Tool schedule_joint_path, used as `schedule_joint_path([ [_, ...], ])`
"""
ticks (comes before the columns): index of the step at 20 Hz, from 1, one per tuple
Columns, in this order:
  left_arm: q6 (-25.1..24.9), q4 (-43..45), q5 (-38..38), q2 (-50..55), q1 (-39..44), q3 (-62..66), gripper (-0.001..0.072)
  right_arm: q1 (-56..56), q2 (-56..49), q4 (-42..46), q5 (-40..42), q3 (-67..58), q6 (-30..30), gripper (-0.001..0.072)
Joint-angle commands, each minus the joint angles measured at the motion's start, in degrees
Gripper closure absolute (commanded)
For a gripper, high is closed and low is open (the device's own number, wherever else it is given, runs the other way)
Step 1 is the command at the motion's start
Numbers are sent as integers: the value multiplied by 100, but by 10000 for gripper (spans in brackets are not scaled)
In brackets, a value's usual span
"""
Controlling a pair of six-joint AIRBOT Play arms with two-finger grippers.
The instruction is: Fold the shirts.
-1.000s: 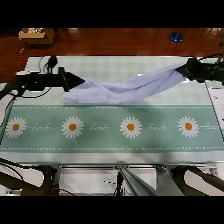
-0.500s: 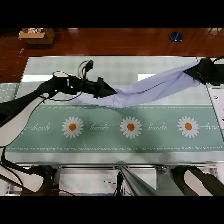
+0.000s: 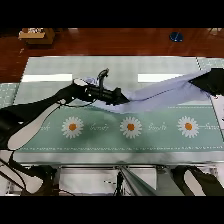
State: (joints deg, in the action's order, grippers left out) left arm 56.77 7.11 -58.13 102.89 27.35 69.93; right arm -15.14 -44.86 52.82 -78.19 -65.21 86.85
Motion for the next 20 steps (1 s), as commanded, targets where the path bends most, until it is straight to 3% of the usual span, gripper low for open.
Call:
schedule_joint_path([
  [1, 98, -188, 216, 269, 444, 4, 685, -4, 313, 190, -282, -7, 212, 689],
  [6, -127, -1062, 396, 527, 1152, 4, 686, -4, 385, 511, -280, -7, 234, 689],
  [10, -264, -848, 387, 157, 417, -24, 690, -2, 382, 669, -103, 0, 232, 689],
  [14, 39, 857, 197, -1003, -1040, -24, 691, 595, 52, 647, 426, 0, 232, 689],
  [17, 535, 2483, -162, -2081, -2277, -24, 690, 1652, -581, 649, 1458, 0, 262, 689],
  [20, 660, 3222, -704, -3058, -3565, -24, 689, 2719, -1561, 647, 2503, -2, 321, 689],
])
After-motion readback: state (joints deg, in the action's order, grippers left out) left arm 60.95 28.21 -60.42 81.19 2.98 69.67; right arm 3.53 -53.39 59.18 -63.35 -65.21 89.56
